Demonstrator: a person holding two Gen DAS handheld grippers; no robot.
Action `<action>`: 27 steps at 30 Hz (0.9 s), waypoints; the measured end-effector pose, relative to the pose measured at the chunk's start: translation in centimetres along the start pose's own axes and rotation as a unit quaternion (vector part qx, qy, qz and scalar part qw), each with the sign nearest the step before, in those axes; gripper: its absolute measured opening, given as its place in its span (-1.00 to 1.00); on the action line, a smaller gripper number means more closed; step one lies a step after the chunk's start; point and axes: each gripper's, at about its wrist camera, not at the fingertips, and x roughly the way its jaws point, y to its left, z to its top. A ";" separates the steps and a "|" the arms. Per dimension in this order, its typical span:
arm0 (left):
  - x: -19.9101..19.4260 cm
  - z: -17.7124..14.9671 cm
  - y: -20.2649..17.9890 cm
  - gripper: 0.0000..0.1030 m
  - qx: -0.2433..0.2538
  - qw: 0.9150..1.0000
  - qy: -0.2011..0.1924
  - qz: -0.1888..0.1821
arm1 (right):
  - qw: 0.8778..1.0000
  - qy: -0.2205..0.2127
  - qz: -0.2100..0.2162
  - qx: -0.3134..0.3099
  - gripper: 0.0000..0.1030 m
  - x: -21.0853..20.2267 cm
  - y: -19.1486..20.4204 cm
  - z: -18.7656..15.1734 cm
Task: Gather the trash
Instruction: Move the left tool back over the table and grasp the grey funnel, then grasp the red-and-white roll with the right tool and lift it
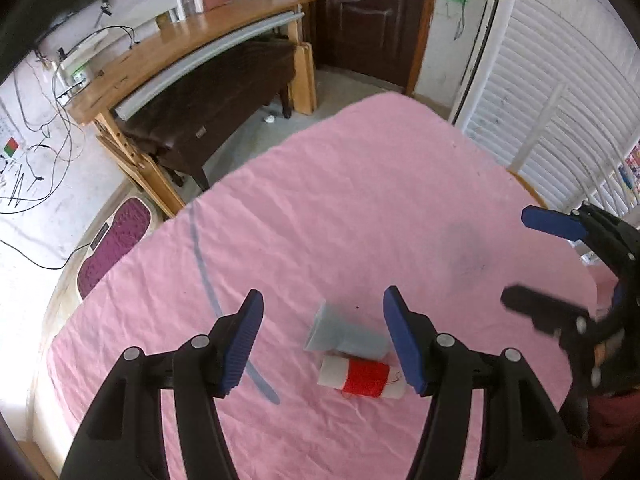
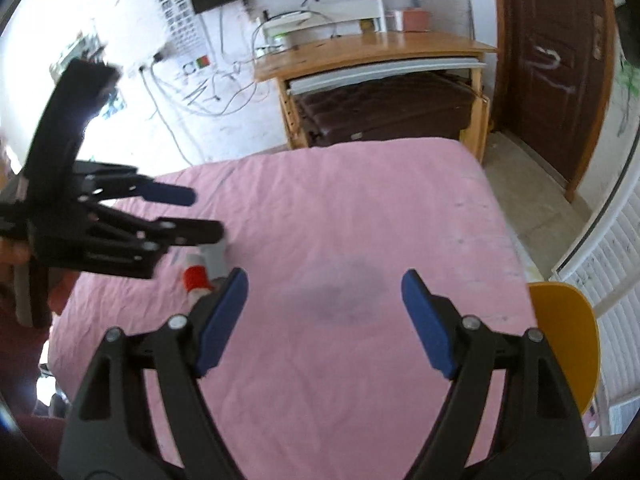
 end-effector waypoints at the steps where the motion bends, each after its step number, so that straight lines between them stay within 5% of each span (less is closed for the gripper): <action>1: 0.4 0.0 0.1 0.13 -0.003 1.000 0.007 -0.001 | 1.000 0.002 -0.001 -0.005 0.48 0.0 0.6 -0.2; 8: 2.2 -0.6 -1.0 0.13 0.014 1.000 0.023 0.001 | 1.000 0.009 -0.018 -0.014 0.48 -0.2 1.5 -0.5; 22: 3.0 -1.9 -1.9 0.13 0.046 0.997 0.027 -0.050 | 0.999 0.013 -0.032 -0.011 0.48 -0.2 1.3 -0.2; 27: 2.8 -1.9 -1.2 -0.12 0.036 0.997 0.016 -0.062 | 0.999 0.016 -0.031 -0.021 0.48 0.0 2.3 -0.3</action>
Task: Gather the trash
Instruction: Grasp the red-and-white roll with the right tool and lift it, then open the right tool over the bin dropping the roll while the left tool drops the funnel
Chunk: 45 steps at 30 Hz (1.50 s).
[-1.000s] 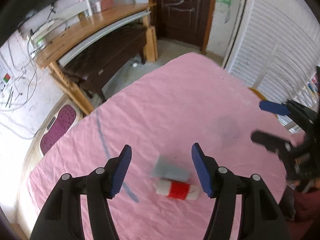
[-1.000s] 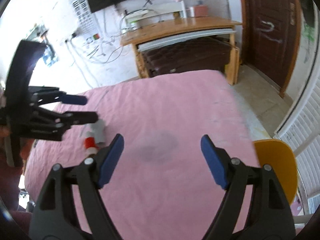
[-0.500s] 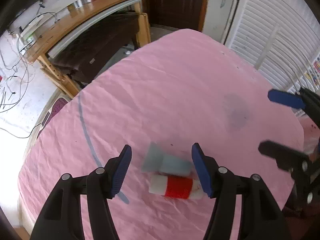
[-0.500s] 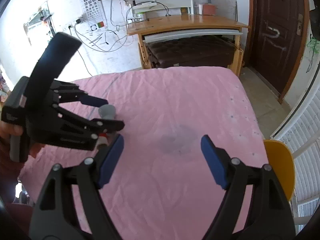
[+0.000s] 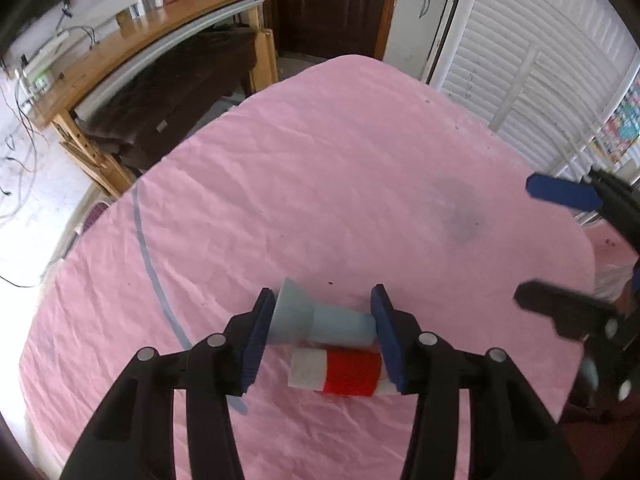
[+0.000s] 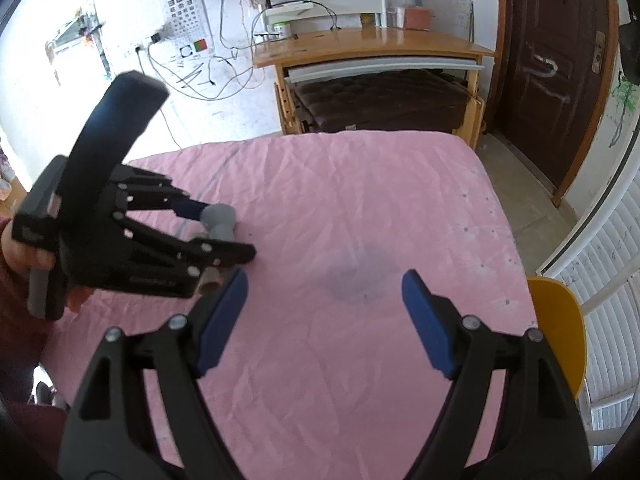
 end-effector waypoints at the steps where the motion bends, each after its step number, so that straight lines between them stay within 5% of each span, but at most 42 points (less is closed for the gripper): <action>1: -0.2 -0.1 0.2 -0.12 -0.003 1.000 -0.001 -0.006 | 1.000 0.001 0.003 -0.004 0.48 0.0 0.3 -0.1; 14: -2.9 -0.1 4.4 -0.12 -0.049 0.998 -0.036 0.007 | 0.993 0.042 0.053 -0.096 0.48 4.8 6.6 1.1; 24: -2.5 0.1 6.4 -0.12 -0.066 0.997 -0.035 0.014 | 0.989 0.072 0.027 -0.129 -0.60 8.0 8.9 1.7; 29: -2.2 0.3 6.4 -0.12 -0.071 0.997 -0.034 0.014 | 0.990 0.064 0.013 -0.128 -0.62 7.7 9.0 1.4; 45: -1.7 6.0 -1.0 -0.12 -0.023 0.999 -0.041 -0.012 | 0.997 -0.006 -0.072 0.028 -0.62 0.5 -6.3 0.7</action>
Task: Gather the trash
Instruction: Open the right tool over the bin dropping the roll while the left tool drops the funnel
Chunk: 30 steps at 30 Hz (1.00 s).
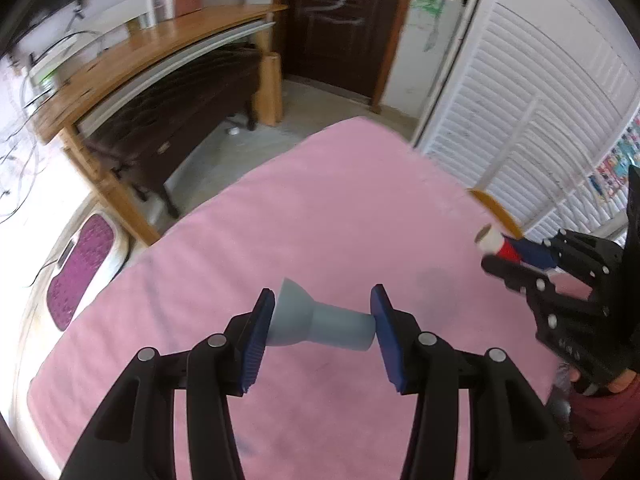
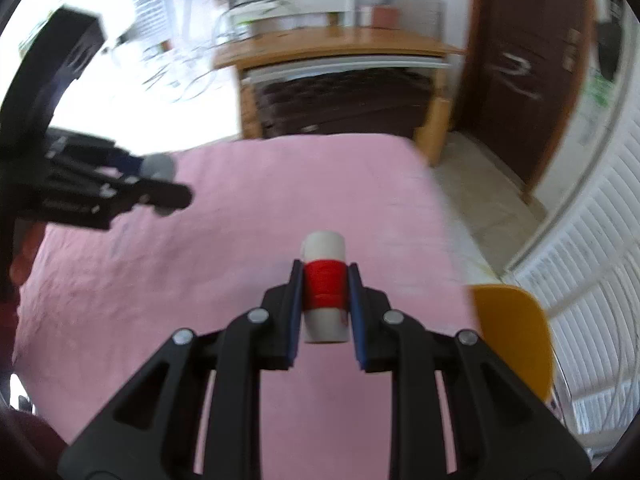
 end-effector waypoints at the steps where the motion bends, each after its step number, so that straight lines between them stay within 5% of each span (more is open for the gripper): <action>1: 0.3 0.5 -0.9 -0.12 0.004 1.000 -0.001 -0.005 | 1.000 -0.004 -0.005 0.012 -0.62 -0.4 -1.3 -0.1; 13: 5.1 6.5 -14.6 -0.12 0.072 0.994 0.014 -0.087 | 0.987 -0.011 -0.076 0.142 -0.61 -1.2 -15.0 -3.5; 23: 10.0 9.2 -22.0 -0.12 0.092 0.989 0.051 -0.102 | 0.977 0.032 -0.060 0.204 -0.60 2.7 -20.9 -8.0; 30: 14.0 10.0 -23.7 -0.09 0.073 0.986 0.091 -0.122 | 0.970 0.050 -0.050 0.234 -0.47 4.4 -23.3 -10.3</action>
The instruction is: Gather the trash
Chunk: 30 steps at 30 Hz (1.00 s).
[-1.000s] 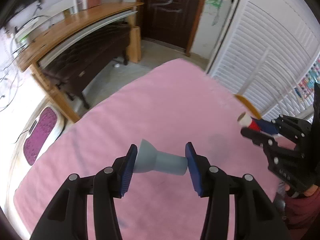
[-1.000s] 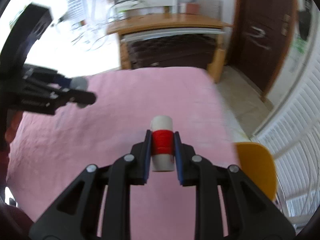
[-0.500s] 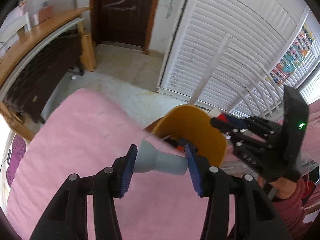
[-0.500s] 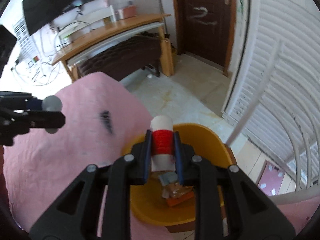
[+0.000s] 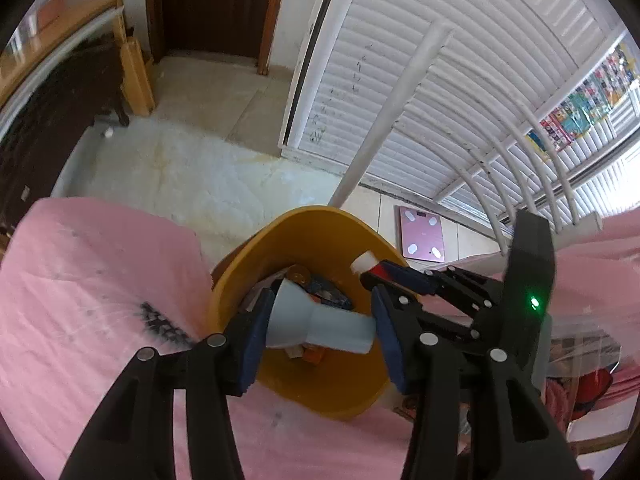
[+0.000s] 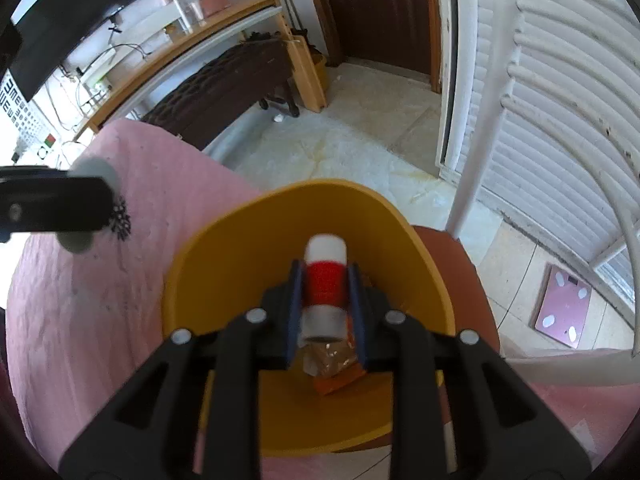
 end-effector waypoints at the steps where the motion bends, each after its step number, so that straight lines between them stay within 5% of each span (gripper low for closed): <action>1: 0.5 0.2 0.0 -0.08 -0.002 1.000 0.003 0.001 | 1.000 0.001 0.002 0.001 -0.26 0.1 -0.1 0.0; 3: 1.3 0.3 0.0 -0.06 -0.005 1.000 0.012 -0.005 | 1.000 -0.002 0.003 0.004 0.07 0.1 -0.5 -0.2; 8: 1.9 0.2 0.0 0.30 -0.006 1.000 0.016 -0.012 | 1.000 -0.008 0.002 0.009 0.11 -0.3 -0.6 -0.1; 21: -1.7 -1.9 1.0 0.49 0.004 0.999 -0.024 -0.029 | 0.998 -0.059 -0.030 0.010 0.71 -4.0 1.3 0.6; 30: -7.5 -6.8 4.8 0.64 -0.001 0.996 -0.085 -0.009 | 0.993 -0.112 -0.037 -0.014 0.87 -7.6 6.6 1.1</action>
